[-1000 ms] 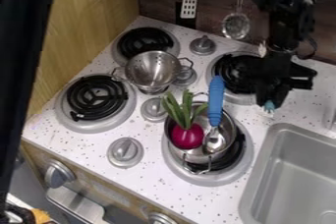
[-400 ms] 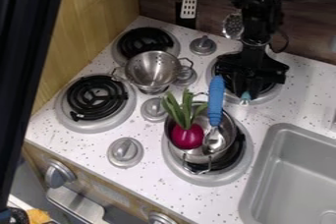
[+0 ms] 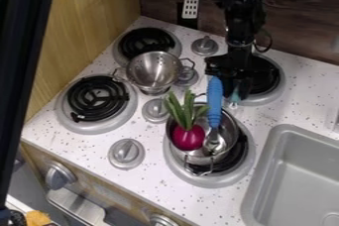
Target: Put the white spoon on the top right burner
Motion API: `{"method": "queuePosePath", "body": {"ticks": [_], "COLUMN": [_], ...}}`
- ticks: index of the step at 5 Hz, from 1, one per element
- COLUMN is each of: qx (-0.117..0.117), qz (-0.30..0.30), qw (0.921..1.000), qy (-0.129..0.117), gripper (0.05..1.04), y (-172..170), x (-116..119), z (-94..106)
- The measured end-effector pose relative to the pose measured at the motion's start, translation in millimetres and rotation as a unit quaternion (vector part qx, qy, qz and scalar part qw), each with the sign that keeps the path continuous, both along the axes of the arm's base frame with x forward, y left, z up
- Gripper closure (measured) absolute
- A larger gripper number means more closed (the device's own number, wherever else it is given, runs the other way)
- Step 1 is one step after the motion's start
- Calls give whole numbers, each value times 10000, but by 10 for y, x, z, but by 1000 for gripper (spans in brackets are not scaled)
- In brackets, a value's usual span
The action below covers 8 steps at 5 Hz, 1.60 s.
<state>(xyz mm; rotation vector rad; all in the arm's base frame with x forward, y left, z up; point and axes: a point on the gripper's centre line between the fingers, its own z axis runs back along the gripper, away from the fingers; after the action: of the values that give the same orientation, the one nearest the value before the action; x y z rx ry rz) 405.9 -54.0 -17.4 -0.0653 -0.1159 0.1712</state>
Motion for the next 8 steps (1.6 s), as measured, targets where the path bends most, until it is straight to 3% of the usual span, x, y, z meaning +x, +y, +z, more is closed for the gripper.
{"method": "queuePosePath", "body": {"ticks": [1, 2, 3, 4, 6, 7, 8], "qx": [55, 296, 523, 581, 674, 719, 726], "qz": [-137, -15, 156, 495, 988, 1207, 1286], "qw": [9995, 9996, 9984, 9941, 9847, 9808, 9822], "qy": [-296, -39, -153, -771, -1267, -1354, -1157], "gripper": [220, 77, 81, 84, 84, 84, 84], "y": [43, 131, 130, 98, 63, 131, 196], "x": [11, -64, -51, -37, -151, -302, -507], "z": [-65, -76, 101, 358, 678, 810, 953]}}
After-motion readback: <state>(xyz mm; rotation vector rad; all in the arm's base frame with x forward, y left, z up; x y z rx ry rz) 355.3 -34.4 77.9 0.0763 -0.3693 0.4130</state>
